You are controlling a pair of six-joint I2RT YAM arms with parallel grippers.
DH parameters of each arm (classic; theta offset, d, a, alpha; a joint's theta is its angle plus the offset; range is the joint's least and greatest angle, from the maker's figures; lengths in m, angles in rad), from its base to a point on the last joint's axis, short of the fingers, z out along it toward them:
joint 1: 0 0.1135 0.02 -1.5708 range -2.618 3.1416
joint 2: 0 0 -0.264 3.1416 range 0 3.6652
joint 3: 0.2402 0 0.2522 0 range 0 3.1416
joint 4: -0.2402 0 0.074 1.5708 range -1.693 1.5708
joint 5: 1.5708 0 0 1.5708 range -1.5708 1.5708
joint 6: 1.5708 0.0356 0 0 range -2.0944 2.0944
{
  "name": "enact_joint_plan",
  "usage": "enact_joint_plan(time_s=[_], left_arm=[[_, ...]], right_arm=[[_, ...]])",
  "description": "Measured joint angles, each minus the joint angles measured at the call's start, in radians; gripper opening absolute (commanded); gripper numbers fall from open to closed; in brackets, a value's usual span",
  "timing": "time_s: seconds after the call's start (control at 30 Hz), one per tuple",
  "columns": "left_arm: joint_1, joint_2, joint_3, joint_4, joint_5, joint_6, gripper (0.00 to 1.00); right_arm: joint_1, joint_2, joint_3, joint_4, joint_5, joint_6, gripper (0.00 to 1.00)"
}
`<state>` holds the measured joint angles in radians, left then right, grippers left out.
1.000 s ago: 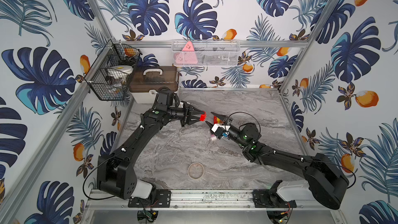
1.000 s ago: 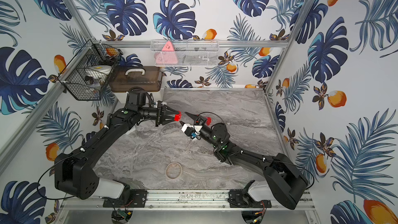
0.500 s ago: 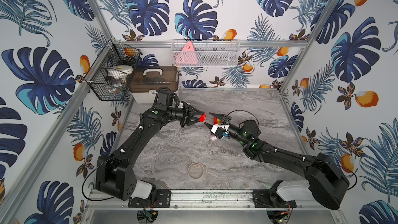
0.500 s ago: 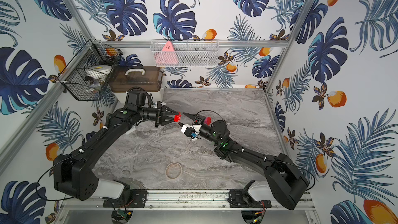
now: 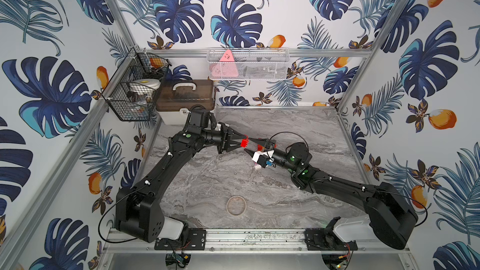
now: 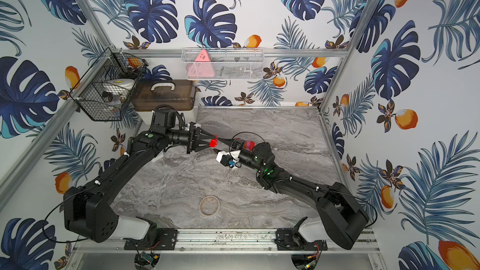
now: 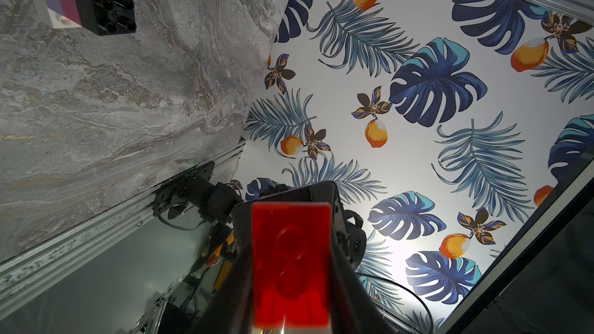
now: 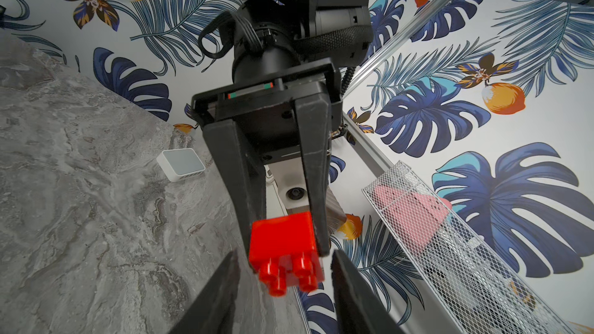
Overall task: Assemble the number 1 with lego
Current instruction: Pick up the lego brick from the center of the board.
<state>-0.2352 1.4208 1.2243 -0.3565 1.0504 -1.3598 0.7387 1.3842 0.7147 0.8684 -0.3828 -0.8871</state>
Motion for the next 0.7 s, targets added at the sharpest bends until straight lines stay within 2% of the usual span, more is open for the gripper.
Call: enact_joint_plan(time_s=[0.3, 0.47, 0.6, 0.7], left_arm=[[-0.003, 0.0, -0.002, -0.004, 0.0, 0.001, 0.36], [-0.005, 0.002, -0.002, -0.006, -0.001, 0.001, 0.37], [-0.006, 0.002, -0.002, -0.008, -0.005, 0.001, 0.37], [-0.007, 0.002, -0.003, -0.01, -0.016, 0.001, 0.37]], right_arm=[[0.0, 0.009, 0.004, -0.002, -0.019, 0.0, 0.42], [0.0, 0.026, 0.006, 0.016, -0.021, -0.01, 0.43], [0.003, 0.039, 0.006, 0.035, -0.018, -0.02, 0.48], [0.011, 0.059, 0.005, 0.076, -0.005, -0.045, 0.43]])
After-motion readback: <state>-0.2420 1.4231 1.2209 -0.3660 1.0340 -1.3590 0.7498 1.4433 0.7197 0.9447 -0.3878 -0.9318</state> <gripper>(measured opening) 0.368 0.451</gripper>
